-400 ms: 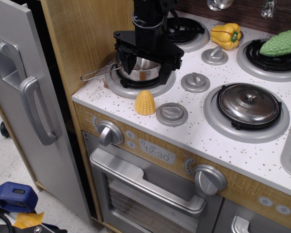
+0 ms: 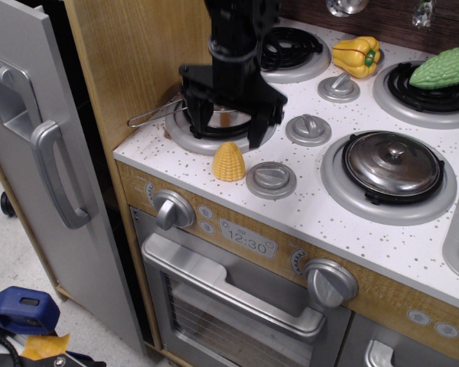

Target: Put corn in pan which is on stove

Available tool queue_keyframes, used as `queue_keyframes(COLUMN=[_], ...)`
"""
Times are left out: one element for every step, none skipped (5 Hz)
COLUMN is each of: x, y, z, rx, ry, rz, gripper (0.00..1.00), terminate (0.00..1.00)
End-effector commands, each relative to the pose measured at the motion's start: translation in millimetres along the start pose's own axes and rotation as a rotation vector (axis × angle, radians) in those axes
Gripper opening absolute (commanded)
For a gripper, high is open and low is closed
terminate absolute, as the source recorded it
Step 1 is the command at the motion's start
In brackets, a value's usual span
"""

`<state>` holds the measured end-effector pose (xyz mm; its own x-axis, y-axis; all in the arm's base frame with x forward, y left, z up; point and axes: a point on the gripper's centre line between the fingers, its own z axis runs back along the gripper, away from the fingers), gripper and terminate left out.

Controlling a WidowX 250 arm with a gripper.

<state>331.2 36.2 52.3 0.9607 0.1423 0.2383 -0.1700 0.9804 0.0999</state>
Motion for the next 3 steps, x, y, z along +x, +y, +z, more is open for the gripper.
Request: queue_keyframes(x=[7.7,6.4,5.4], y=[4.1,3.2,3.0], z=[-2.2,-11.3,-20.3], rx=[-0.022,-0.042,-0.062], ry=[-0.054,-0.061,-0.06], rz=[0.02,0.03,0.041], gripper=[1.0,1.0,1.0], terminate=[0.0,0.0,0.0])
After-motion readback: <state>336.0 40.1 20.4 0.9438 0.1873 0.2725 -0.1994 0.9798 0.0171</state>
